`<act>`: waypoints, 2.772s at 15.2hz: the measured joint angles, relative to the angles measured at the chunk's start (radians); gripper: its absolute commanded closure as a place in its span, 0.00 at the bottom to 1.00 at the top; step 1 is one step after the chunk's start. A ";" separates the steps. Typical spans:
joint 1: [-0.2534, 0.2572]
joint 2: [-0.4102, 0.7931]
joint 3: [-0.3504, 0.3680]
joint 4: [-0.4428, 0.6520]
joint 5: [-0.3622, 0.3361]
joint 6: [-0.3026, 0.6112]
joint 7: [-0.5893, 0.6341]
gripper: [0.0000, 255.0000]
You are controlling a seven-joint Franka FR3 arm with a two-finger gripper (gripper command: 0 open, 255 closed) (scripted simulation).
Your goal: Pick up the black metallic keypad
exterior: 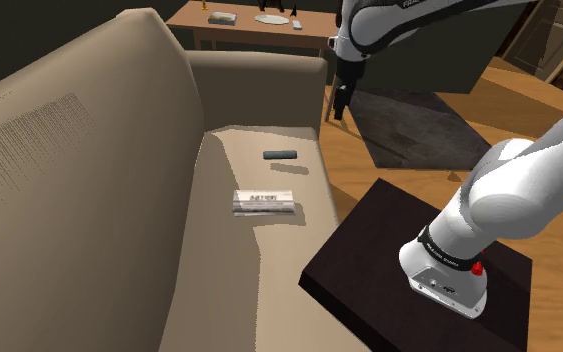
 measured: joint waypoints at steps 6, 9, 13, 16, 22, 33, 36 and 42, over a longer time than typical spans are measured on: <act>0.017 0.231 -0.035 0.062 0.040 0.175 -0.113 0.00; 0.017 0.350 -0.042 0.116 0.074 0.241 -0.180 0.00; 0.006 0.512 -0.034 0.198 0.127 0.322 -0.268 0.00; -0.008 0.627 -0.016 0.274 0.161 0.362 -0.326 0.00; -0.050 0.869 0.033 0.463 0.210 0.417 -0.424 0.00; -0.088 1.162 0.085 0.737 0.226 0.440 -0.494 0.00; -0.091 1.196 0.088 0.748 0.228 0.462 -0.494 0.00; -0.089 1.195 0.090 0.748 0.229 0.461 -0.493 1.00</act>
